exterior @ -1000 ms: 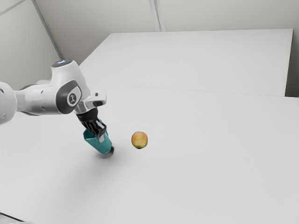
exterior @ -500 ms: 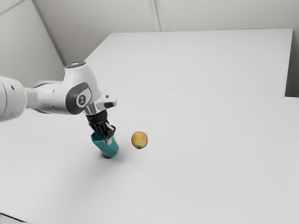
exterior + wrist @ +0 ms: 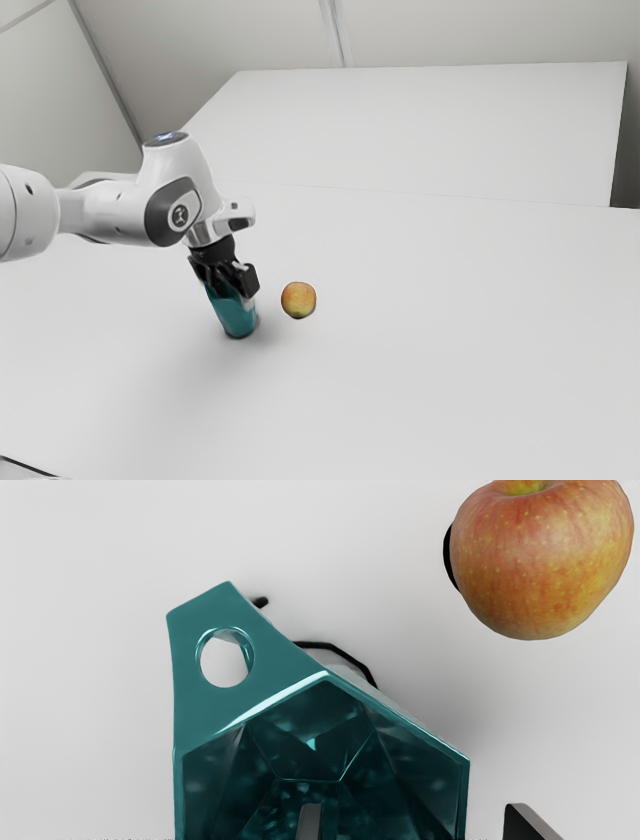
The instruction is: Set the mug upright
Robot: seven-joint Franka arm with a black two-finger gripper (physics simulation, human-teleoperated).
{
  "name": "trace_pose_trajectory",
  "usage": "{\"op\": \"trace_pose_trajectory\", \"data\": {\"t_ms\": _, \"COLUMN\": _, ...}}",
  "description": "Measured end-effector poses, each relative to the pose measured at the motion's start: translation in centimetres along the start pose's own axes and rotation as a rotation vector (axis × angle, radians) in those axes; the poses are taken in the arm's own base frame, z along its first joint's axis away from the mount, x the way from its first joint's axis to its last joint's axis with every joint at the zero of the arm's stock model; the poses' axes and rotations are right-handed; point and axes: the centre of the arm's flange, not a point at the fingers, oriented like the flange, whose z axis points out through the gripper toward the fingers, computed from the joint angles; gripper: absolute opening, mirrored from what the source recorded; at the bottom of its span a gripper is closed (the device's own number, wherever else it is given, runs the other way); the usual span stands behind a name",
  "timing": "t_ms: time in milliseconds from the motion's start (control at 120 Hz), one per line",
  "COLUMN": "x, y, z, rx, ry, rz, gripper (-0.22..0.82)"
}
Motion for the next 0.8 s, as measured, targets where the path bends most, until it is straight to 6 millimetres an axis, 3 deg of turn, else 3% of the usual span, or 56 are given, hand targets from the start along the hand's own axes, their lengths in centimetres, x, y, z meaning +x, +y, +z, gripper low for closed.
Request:
{"op": "trace_pose_trajectory", "data": {"t_ms": 292, "x": -0.5, "y": 0.7, "z": -6.2, "rx": 0.073, "ry": 0.062, "rz": -0.014, "gripper": 0.54}}
{"op": "trace_pose_trajectory", "data": {"t_ms": 367, "x": 0.1, "y": 0.4, "z": -9.0, "rx": 0.072, "ry": 0.08, "rz": -0.02, "gripper": 0.56}}
{"op": "trace_pose_trajectory", "data": {"t_ms": 608, "x": 3.8, "y": 1.1, "z": -20.6, "rx": 0.048, "ry": 0.174, "rz": -0.015, "gripper": 0.59}}
{"op": "trace_pose_trajectory", "data": {"t_ms": 800, "x": 4.9, "y": 1.2, "z": -25.9, "rx": 0.036, "ry": 0.189, "rz": -0.023, "gripper": 0.6}}
